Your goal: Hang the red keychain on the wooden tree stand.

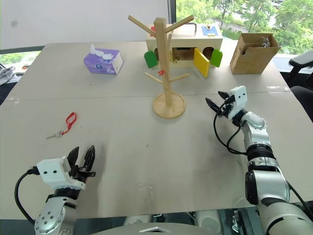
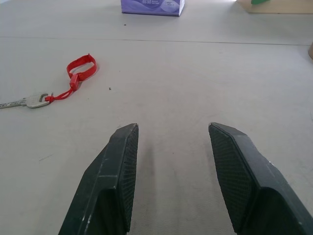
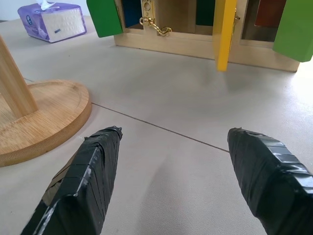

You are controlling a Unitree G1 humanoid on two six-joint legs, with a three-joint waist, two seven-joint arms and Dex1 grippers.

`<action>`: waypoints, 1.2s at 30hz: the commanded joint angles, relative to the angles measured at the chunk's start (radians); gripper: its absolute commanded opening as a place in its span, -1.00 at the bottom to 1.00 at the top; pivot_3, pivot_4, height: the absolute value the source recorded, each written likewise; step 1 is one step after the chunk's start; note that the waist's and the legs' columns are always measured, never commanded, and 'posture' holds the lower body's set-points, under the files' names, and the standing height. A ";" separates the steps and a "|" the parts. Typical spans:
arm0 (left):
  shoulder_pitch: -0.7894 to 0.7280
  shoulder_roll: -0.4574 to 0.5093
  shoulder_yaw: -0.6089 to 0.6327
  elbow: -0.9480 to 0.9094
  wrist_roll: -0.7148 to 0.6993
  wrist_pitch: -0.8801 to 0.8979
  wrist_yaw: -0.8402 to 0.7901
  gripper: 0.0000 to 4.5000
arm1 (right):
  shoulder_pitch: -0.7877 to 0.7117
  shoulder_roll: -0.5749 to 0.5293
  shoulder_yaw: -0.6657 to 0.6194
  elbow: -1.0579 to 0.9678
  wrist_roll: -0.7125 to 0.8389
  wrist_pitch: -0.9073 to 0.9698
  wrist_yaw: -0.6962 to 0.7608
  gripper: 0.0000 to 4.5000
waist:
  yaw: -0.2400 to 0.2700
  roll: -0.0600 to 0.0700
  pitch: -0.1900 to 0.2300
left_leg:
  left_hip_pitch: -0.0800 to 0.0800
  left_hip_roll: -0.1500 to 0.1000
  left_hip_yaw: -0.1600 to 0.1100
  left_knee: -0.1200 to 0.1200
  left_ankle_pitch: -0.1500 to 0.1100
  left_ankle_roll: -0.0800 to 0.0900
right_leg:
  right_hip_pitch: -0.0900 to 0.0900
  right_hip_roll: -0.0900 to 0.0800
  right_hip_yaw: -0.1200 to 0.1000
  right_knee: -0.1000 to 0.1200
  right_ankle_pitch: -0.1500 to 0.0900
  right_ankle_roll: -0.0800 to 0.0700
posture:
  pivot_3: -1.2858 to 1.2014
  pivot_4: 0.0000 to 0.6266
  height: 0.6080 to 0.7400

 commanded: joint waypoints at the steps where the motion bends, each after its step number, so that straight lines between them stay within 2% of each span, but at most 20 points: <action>1: -0.012 0.005 0.012 -0.031 0.001 -0.021 0.003 0.03 | -0.023 -0.011 -0.012 -0.017 0.008 -0.020 0.009 0.66 | 0.000 0.000 0.000 | 0.000 0.000 0.000 0.000 0.000 0.000 | 0.000 0.000 0.000 0.000 0.000 0.000 | 0.03 -0.52 1.00; 18: -0.066 0.024 0.013 0.001 0.020 -0.016 -0.002 0.03 | 0.006 -0.029 -0.020 -0.040 0.017 -0.036 0.050 0.66 | 0.001 0.000 0.000 | 0.000 0.000 0.000 0.000 0.000 0.000 | 0.000 0.000 0.000 0.000 0.000 0.000 | 0.03 -0.52 1.00; 23: -0.122 0.021 0.053 0.023 0.037 0.026 0.069 0.03 | 0.125 -0.057 0.017 -0.226 0.104 -0.064 0.338 0.66 | 0.006 0.000 0.000 | 0.000 0.000 -0.001 0.000 0.000 0.000 | 0.000 0.000 -0.001 0.000 0.000 0.000 | 0.03 -0.52 1.00; 26: -0.201 0.014 0.102 0.036 0.005 0.082 0.138 0.03 | 0.229 -0.111 0.076 -0.395 0.134 -0.009 0.491 0.66 | 0.008 0.000 0.000 | 0.000 0.000 -0.002 0.000 0.000 0.000 | 0.001 0.000 -0.002 0.000 0.000 0.000 | 0.03 -0.52 1.00; 29: -0.301 0.050 0.134 0.076 -0.021 0.135 0.149 0.03 | 0.340 -0.185 0.143 -0.548 0.156 -0.015 0.655 0.66 | 0.008 -0.001 0.000 | 0.000 0.000 -0.002 0.001 0.000 0.000 | 0.001 -0.001 -0.002 0.000 0.000 0.000 | 0.03 -0.52 1.00; 32: -0.368 0.124 0.153 0.144 -0.034 0.143 0.093 0.03 | 0.393 -0.207 0.167 -0.626 0.178 -0.024 0.709 0.66 | 0.005 -0.001 0.000 | 0.000 0.000 -0.003 0.001 0.000 0.000 | 0.002 0.000 -0.003 0.000 0.000 0.000 | 0.03 -0.52 1.00; 36: -0.452 0.252 0.190 0.286 -0.091 0.154 -0.033 0.03 | 0.411 -0.203 0.177 -0.672 0.183 -0.026 0.677 0.66 | 0.002 -0.001 0.000 | 0.000 0.000 -0.003 0.001 0.000 0.000 | 0.002 0.001 -0.003 0.000 0.000 0.000 | 0.03 -0.52 1.00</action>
